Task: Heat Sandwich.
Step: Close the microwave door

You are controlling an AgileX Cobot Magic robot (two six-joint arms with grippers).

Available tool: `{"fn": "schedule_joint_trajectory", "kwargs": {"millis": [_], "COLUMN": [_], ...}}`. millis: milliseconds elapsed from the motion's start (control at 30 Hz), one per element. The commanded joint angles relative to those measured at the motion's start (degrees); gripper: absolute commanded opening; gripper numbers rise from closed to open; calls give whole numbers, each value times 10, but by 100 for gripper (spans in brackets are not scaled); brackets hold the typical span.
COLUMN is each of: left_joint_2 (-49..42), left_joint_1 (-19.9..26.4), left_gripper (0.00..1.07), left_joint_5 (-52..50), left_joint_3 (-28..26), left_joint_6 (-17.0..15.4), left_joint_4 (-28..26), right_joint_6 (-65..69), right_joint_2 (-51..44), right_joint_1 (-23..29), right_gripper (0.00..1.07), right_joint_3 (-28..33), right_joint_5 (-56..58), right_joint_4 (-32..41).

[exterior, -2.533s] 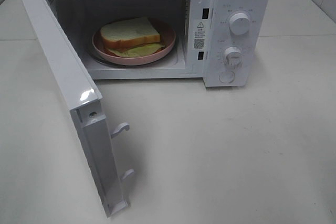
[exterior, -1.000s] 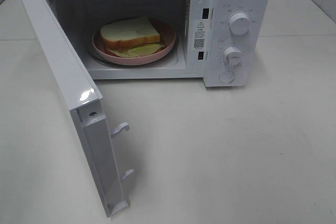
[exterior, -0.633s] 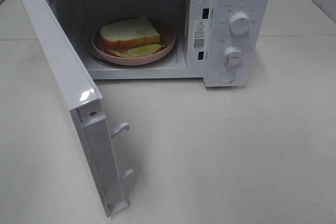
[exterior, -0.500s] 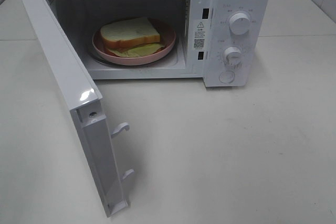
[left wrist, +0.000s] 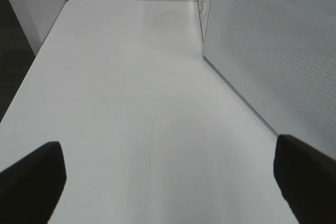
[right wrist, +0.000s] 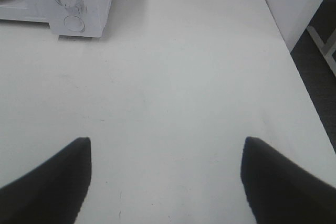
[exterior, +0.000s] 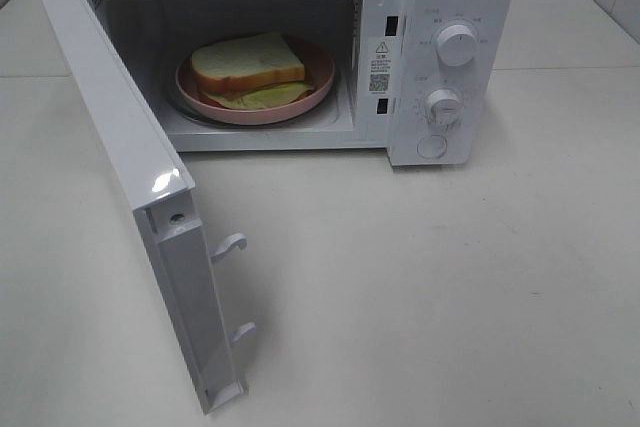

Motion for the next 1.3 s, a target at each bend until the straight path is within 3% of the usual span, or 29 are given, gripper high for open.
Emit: {"fn": "schedule_joint_trajectory", "kwargs": {"millis": [33, 600, 900, 1033, 1067, 1100, 1233, 1267, 1300], "left_joint_2": [-16, -13, 25, 79, 79, 100, 144, 144, 167], "left_joint_1": [2, 2, 2, 2, 2, 2, 2, 2, 2], "left_gripper": [101, 101, 98, 76, 76, 65, 42, 42, 30], "left_joint_5": [-3, -6, -72, -111, -111, -132, -155, -155, -174], "left_joint_3": [1, 0, -18, -18, -18, -18, -18, -18, -17], "left_joint_6": [1, -1, -1, -1, -1, -1, -1, -1, -1], "left_joint_4": [-2, 1, 18, 9, 9, 9, 9, 9, 10], "right_joint_6": [3, 3, 3, 3, 3, 3, 3, 3, 3], "right_joint_2": [-15, -15, -15, -15, -15, -15, -15, -15, -15], "right_joint_1": [-5, -5, -5, -5, -5, -5, -5, -5, -5], "right_gripper": [76, 76, 76, 76, 76, 76, 76, 76, 76], "right_joint_3": [3, 3, 3, 3, 3, 3, 3, 3, 3], "right_joint_5": [-6, -6, -6, -6, -6, -6, -6, -6, -6], "right_joint_4": [1, 1, 1, 1, 1, 1, 1, 1, 1]}}
